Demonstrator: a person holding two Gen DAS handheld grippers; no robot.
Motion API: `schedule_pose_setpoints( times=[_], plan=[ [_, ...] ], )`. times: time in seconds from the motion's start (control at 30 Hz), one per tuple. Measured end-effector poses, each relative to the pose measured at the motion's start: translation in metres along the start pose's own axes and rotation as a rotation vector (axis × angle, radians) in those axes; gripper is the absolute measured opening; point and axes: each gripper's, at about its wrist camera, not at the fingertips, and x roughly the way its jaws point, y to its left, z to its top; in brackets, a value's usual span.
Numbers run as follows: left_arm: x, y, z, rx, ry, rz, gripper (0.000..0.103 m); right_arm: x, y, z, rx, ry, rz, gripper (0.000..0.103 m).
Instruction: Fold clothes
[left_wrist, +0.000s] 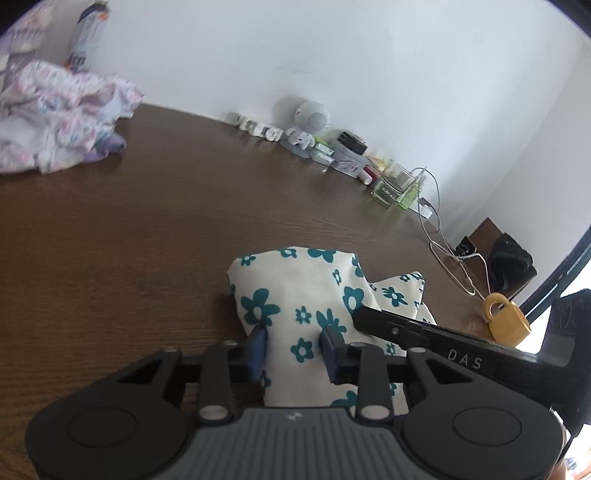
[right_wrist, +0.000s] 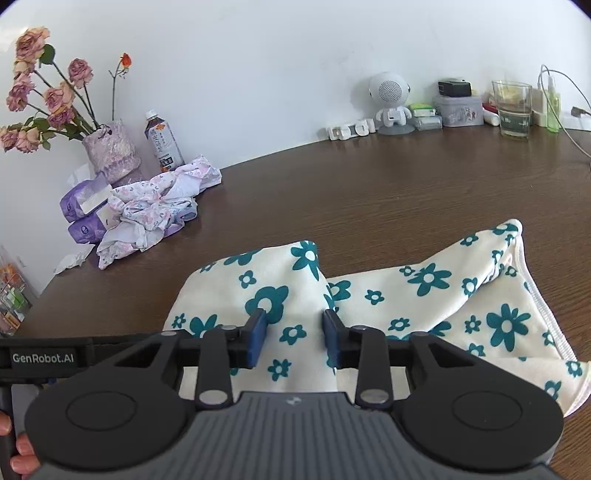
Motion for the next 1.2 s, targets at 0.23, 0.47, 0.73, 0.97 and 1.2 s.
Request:
schedule_pose_setpoints(
  times=[0.23,0.47,0.73,0.97,1.2],
  plan=[
    [0.005,0.006,0.009,-0.086,-0.038,0.023,0.018,-0.001,-0.024,0.004,0.128,-0.017,0.072,0.027],
    [-0.001,0.001,0.018,-0.117,-0.081,0.059,0.047,0.004,-0.027,0.007,0.144,-0.018,0.071,0.022],
    [0.024,0.013,0.026,-0.218,-0.062,0.082,0.019,0.022,-0.037,0.02,0.222,-0.006,0.084,0.016],
    [0.032,0.022,0.028,-0.289,-0.076,0.116,0.039,0.022,-0.045,0.025,0.273,-0.031,0.096,0.031],
    [0.031,0.021,0.031,-0.313,-0.091,0.125,0.04,0.034,-0.047,0.032,0.287,0.002,0.114,0.014]
  ],
)
